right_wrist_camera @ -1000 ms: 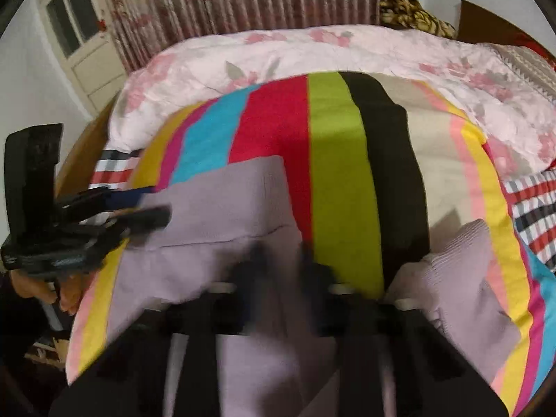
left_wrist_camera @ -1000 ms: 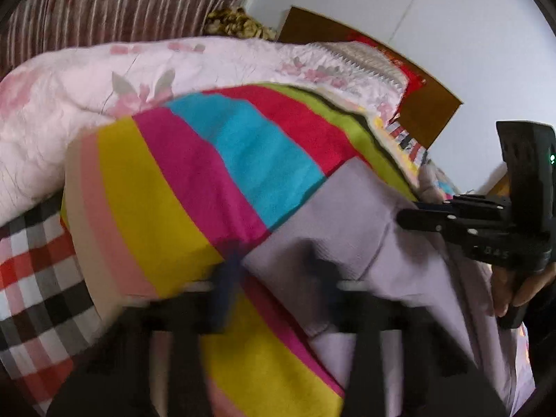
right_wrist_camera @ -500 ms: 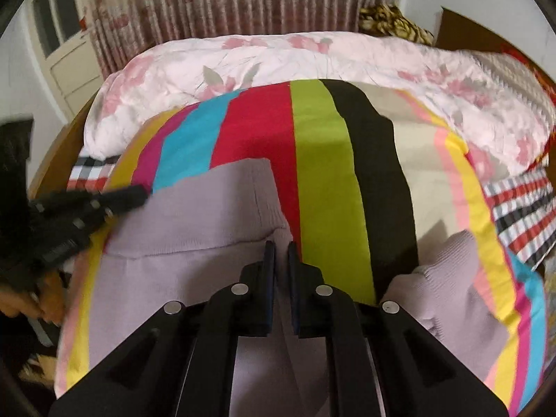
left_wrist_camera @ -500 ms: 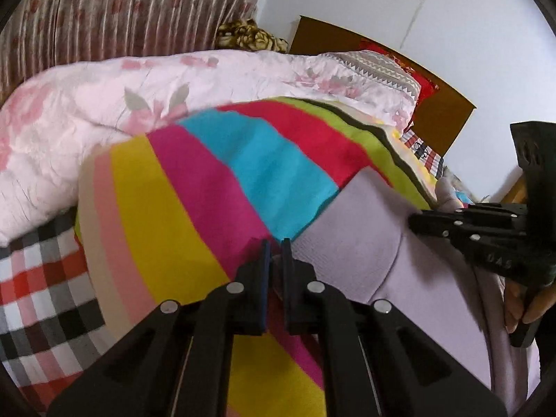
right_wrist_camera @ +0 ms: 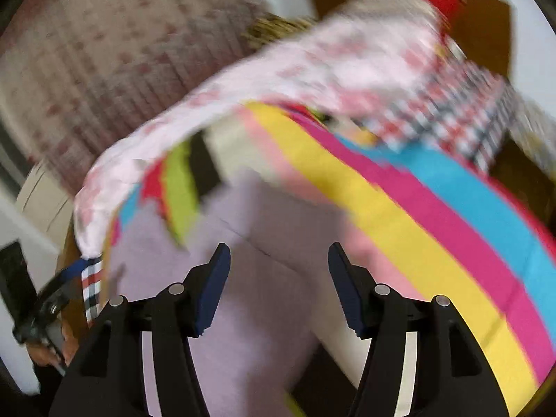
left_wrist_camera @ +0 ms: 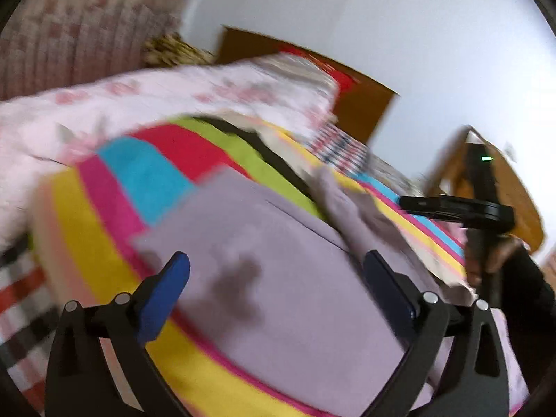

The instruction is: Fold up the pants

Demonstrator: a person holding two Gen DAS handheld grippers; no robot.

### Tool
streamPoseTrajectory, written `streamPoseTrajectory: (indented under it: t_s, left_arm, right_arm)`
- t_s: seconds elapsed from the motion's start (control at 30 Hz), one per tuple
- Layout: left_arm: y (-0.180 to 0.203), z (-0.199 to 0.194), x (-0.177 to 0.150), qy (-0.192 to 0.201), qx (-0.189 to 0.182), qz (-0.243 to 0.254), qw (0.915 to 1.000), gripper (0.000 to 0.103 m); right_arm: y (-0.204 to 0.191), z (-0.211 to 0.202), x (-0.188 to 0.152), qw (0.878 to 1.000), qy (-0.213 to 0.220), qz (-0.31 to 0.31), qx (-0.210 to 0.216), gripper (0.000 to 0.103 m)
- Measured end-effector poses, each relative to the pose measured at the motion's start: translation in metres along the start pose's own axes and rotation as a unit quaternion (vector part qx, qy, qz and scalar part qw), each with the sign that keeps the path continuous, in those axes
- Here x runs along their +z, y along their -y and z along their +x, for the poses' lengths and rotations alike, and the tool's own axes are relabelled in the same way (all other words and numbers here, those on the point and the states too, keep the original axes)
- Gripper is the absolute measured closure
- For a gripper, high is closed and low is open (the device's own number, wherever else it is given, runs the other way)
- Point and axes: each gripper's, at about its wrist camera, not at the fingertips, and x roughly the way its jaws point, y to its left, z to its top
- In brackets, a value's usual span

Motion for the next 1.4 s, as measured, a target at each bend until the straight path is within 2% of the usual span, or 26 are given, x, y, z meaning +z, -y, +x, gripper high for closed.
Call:
streamPoseTrajectory:
  t_s: [0.07,0.13,0.17,0.23,0.27,0.3,0.4,0.5,0.57,0.67,0.73,0.77,0.8,0.83,0.87,0.93,1.03,1.17,1.23,1.3,1.4]
  left_arm:
    - [0.002,0.019,-0.005,-0.028,-0.002,0.0,0.9996,0.003]
    - [-0.005,0.043,-0.009,-0.079,-0.005,-0.011,0.9968,0.003]
    - [-0.012,0.049,-0.01,-0.094,-0.011,-0.02,0.9953,0.003]
    - [-0.021,0.049,-0.008,-0.087,-0.026,-0.028,0.9955,0.003]
    - [-0.026,0.047,-0.007,-0.09,-0.033,-0.037,0.9947,0.003]
    - [-0.028,0.045,-0.006,-0.092,-0.036,-0.043,0.9942,0.003]
    - [-0.036,0.024,-0.009,-0.073,-0.044,-0.077,0.9933,0.003]
    - [-0.055,0.003,-0.011,-0.045,-0.055,-0.122,0.99,0.003]
    - [-0.07,-0.005,-0.016,-0.03,-0.063,-0.157,0.9851,0.003]
    - [-0.082,-0.01,-0.02,-0.031,-0.063,-0.183,0.9805,0.003]
    - [-0.088,-0.015,-0.026,-0.031,-0.062,-0.191,0.9792,0.003]
    - [-0.089,-0.017,-0.029,-0.03,-0.06,-0.192,0.9791,0.003]
    - [-0.091,-0.02,-0.031,-0.028,-0.057,-0.194,0.9789,0.003]
    - [-0.093,-0.024,-0.033,-0.027,-0.057,-0.197,0.9783,0.003]
    - [-0.095,-0.027,-0.035,-0.026,-0.057,-0.2,0.9777,0.003]
    - [-0.1,-0.033,-0.036,-0.024,-0.064,-0.204,0.9766,0.004]
    - [-0.098,-0.033,-0.032,-0.021,-0.089,-0.197,0.9761,0.006]
    - [-0.089,-0.02,-0.019,-0.017,-0.118,-0.19,0.9746,0.018]
    - [-0.081,-0.011,-0.009,-0.016,-0.117,-0.173,0.9778,0.028]
    - [-0.073,0.004,0.0,-0.028,-0.101,-0.157,0.9819,0.03]
    - [-0.073,0.019,0.004,-0.045,-0.077,-0.161,0.9829,0.03]
  right_arm:
    - [0.007,0.007,-0.008,1.0,-0.017,0.011,0.01,0.047]
    - [0.004,0.021,-0.014,0.999,-0.04,0.014,0.025,0.053]
    - [0.0,0.024,-0.014,0.999,-0.035,0.006,0.021,0.054]
    - [-0.007,0.03,-0.013,0.999,-0.048,-0.004,0.021,0.084]
    - [-0.012,0.028,-0.011,0.999,-0.043,-0.009,0.011,0.094]
    - [-0.02,0.022,-0.012,0.999,-0.035,-0.02,0.006,0.095]
    - [-0.053,-0.002,-0.011,0.998,0.005,-0.064,0.011,0.095]
    - [-0.106,-0.024,-0.011,0.992,0.035,-0.116,0.038,0.096]
    - [-0.149,-0.028,-0.013,0.985,0.039,-0.153,0.066,0.096]
    - [-0.207,-0.014,-0.023,0.975,0.019,-0.196,0.104,0.095]
    - [-0.234,0.009,-0.031,0.969,-0.024,-0.205,0.136,0.087]
    - [-0.24,0.018,-0.035,0.966,-0.042,-0.209,0.146,0.079]
    - [-0.242,0.023,-0.036,0.965,-0.046,-0.21,0.149,0.054]
    - [-0.24,0.023,-0.036,0.967,-0.034,-0.204,0.149,0.044]
    - [-0.234,0.02,-0.034,0.969,-0.021,-0.195,0.152,0.039]
    - [-0.214,0.012,-0.026,0.975,-0.001,-0.17,0.144,0.039]
    - [-0.195,-0.002,-0.027,0.979,0.013,-0.157,0.129,0.051]
    - [-0.192,-0.009,-0.057,0.975,0.001,-0.197,0.101,0.052]
    - [-0.194,-0.004,-0.08,0.973,-0.013,-0.214,0.091,0.053]
    - [-0.194,0.001,-0.097,0.971,-0.024,-0.219,0.093,0.055]
    - [-0.199,0.003,-0.122,0.966,-0.034,-0.242,0.087,0.057]
